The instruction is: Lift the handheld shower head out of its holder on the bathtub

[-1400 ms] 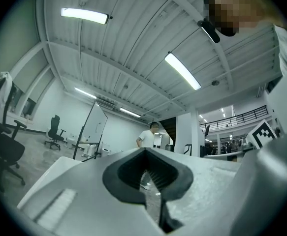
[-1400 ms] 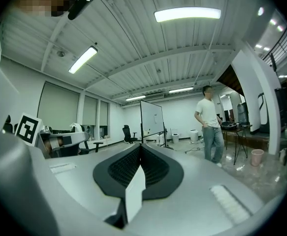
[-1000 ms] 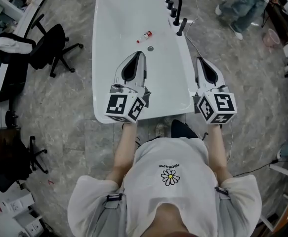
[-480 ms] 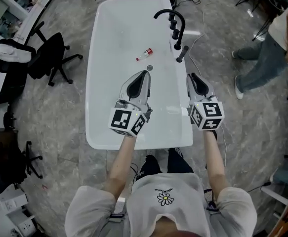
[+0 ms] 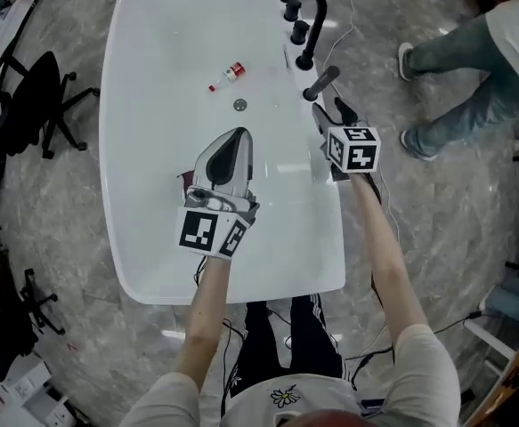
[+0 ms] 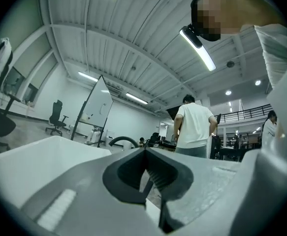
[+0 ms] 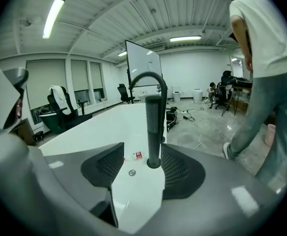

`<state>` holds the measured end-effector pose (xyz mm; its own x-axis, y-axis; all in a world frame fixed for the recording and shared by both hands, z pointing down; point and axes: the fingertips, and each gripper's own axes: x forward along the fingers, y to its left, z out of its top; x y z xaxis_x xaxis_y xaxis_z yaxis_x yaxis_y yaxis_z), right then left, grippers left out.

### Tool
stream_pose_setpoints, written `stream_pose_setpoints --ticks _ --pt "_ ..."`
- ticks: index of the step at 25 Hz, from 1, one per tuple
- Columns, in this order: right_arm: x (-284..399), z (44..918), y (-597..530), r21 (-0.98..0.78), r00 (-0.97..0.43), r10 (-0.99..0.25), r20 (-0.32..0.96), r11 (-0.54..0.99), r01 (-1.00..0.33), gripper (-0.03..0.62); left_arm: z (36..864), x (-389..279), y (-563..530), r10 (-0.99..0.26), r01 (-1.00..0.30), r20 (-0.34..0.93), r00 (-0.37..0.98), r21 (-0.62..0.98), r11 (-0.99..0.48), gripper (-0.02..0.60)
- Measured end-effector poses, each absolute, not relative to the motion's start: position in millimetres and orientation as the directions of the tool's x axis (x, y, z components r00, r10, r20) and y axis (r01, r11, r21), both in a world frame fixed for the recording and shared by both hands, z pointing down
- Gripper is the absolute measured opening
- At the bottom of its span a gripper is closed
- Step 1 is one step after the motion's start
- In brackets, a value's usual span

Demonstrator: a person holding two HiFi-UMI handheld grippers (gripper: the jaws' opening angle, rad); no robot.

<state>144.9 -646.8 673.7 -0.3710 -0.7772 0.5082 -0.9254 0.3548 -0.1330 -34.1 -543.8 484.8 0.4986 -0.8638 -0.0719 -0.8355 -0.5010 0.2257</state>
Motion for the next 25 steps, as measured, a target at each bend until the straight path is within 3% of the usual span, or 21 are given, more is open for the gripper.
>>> stream_pose_setpoints --ticks 6,9,12,14,25 --pt "147 740 -707 -0.221 -0.319 -0.794 0.518 0.236 -0.946 0.261 539 -42 -551 -0.852 -0.826 -0.057 0.520 0.222 -0.519 0.000" --pt "150 762 -718 -0.248 -0.266 -0.779 0.568 0.146 -0.958 0.238 561 -51 -547 -0.859 -0.840 -0.020 0.512 0.201 -0.505 0.000" --pt "148 771 -717 -0.162 -0.225 -0.775 0.590 0.159 -0.974 0.207 575 -59 -544 -0.867 -0.849 0.008 0.498 0.207 -0.486 0.000" --pt "144 770 -718 -0.073 -0.203 -0.783 0.588 0.198 -0.977 0.155 575 -65 -543 -0.875 -0.856 0.010 0.485 0.211 -0.472 0.000" --pt "135 671 -741 0.038 -0.187 -0.888 0.420 0.223 -0.974 0.152 538 -85 -540 -0.894 -0.876 -0.021 0.447 0.189 -0.443 0.000"
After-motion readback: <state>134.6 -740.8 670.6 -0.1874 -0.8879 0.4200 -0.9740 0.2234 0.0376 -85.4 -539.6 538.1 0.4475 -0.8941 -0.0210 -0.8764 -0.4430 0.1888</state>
